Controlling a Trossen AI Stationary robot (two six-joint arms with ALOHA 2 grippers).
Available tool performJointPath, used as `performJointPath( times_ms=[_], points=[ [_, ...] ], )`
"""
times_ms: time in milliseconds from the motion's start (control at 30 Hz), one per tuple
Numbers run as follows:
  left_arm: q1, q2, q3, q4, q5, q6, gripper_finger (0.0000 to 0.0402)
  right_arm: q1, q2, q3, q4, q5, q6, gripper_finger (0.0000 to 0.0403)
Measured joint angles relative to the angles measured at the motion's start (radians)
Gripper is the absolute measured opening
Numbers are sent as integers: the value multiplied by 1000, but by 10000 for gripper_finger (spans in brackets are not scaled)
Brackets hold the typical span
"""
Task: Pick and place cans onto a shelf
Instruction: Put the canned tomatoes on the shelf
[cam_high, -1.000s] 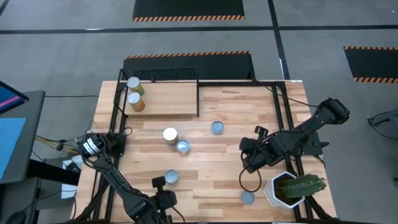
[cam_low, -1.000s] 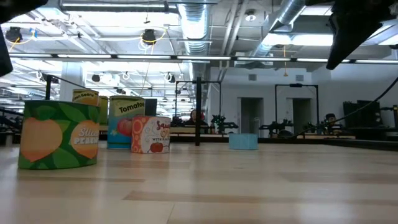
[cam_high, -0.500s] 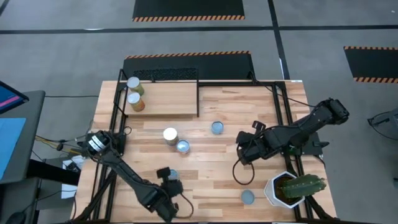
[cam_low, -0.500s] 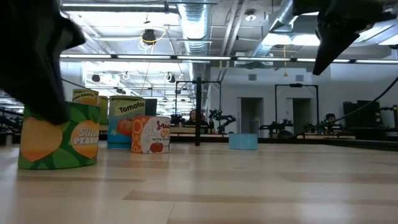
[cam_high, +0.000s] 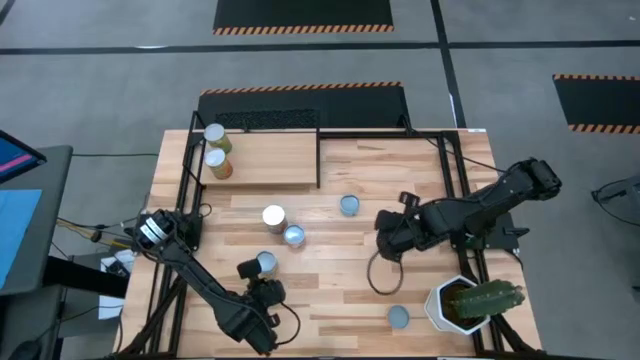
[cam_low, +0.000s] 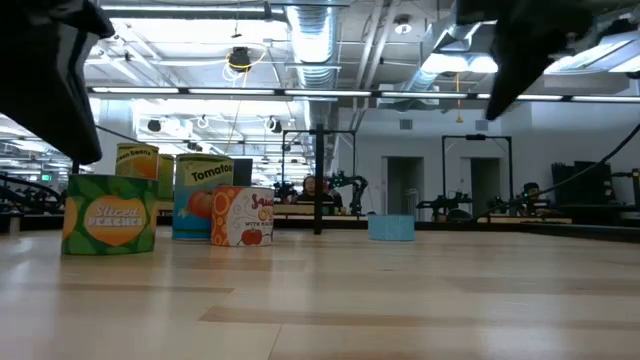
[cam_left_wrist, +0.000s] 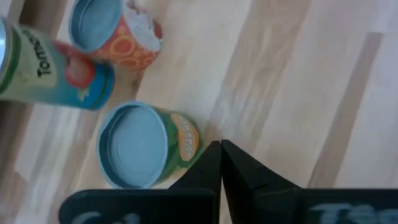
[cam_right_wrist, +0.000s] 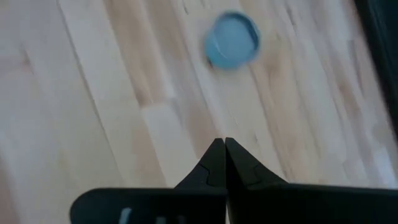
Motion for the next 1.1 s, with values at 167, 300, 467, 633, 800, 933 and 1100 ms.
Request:
performJointPath(
  times_ms=[167,300,467,633,800,933,1100],
  points=[
    [-2,0,0,-23,-10,80,0,-155,0,-74,236,-133,-191,5],
    [-9,-13,0,-94,38,93,0,-248,1,-124,323,-139,-254,4],
    [-26,-78,21,-202,87,17,0,-283,1,-131,358,-114,-256,5],
    [-66,-140,24,-209,90,-67,0,-274,1,-131,356,-95,-256,4],
    [-102,-147,15,-286,19,-176,0,-285,1,-131,350,-88,-251,4],
    [-108,-146,-43,-341,-69,-337,0,-322,33,-132,357,-55,-248,4],
    [-54,-148,-158,-398,-167,-550,0,-382,118,-131,382,68,-216,5]
  ],
)
